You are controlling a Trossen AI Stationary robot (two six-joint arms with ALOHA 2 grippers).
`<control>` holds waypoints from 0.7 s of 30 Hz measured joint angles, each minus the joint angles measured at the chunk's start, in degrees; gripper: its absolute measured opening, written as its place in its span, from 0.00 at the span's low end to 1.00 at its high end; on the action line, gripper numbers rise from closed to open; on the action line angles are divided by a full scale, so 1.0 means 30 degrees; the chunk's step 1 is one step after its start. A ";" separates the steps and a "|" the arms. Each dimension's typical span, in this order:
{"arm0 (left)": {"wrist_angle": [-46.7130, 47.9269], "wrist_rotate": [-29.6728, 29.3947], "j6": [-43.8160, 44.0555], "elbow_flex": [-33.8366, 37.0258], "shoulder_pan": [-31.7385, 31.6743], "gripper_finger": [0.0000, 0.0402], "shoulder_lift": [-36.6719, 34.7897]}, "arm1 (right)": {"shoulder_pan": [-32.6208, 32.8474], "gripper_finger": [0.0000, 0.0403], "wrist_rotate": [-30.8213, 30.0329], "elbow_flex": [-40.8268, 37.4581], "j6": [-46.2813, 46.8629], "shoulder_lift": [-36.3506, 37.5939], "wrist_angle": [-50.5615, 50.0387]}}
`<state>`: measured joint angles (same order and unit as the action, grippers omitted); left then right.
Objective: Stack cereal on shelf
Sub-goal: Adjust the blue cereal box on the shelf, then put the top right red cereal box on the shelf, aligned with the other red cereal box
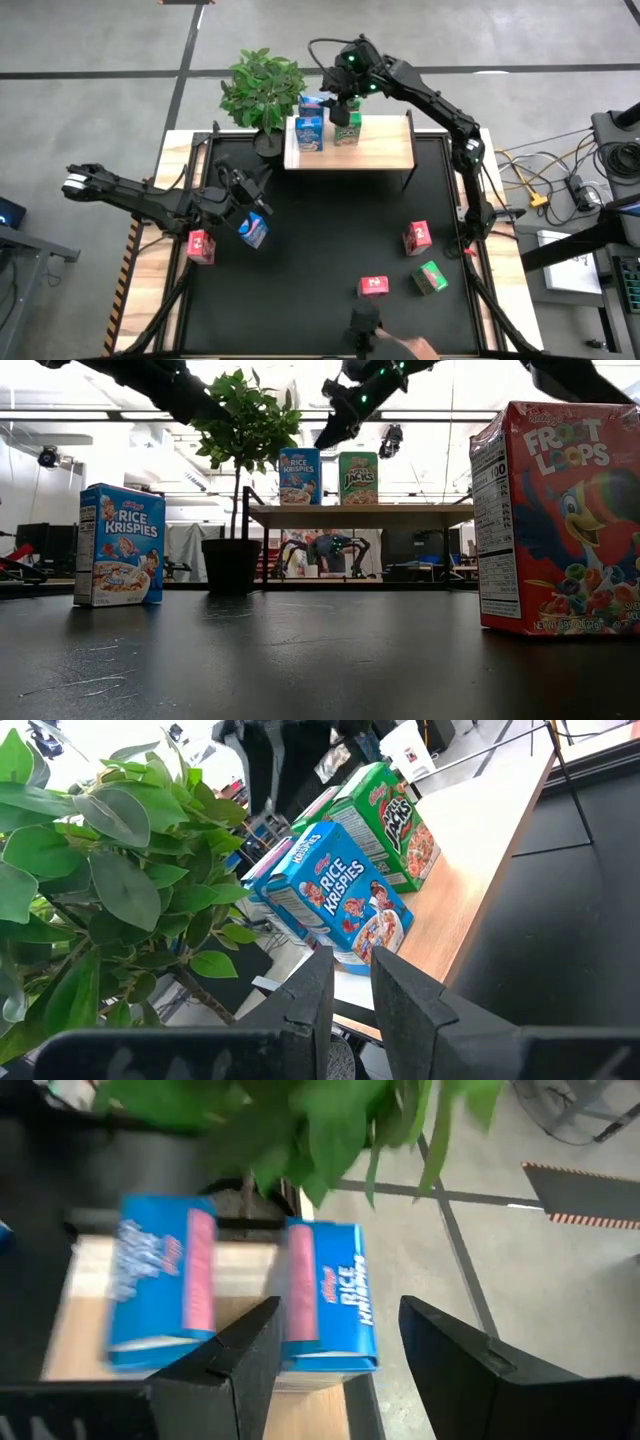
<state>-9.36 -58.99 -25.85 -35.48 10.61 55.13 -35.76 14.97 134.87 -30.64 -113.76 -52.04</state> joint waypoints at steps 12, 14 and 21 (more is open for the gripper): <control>-0.0189 0.0031 -0.0154 -0.0463 0.0167 0.13 0.0000 | 0.3637 0.42 0.0169 0.0029 0.7905 0.4075 -0.3379; -0.0169 0.0059 -0.0154 -0.0543 0.0328 0.13 0.0007 | 0.4662 0.42 0.0142 0.0029 0.9474 0.4520 -0.4966; -0.0161 0.0508 -0.0153 -0.0797 0.0812 0.13 0.0022 | 0.8980 0.42 -0.3496 -0.0215 1.5303 0.4939 -1.2814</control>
<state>-9.84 -57.46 -26.30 -37.88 13.05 55.20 -8.82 4.49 134.22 15.27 -98.94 -90.48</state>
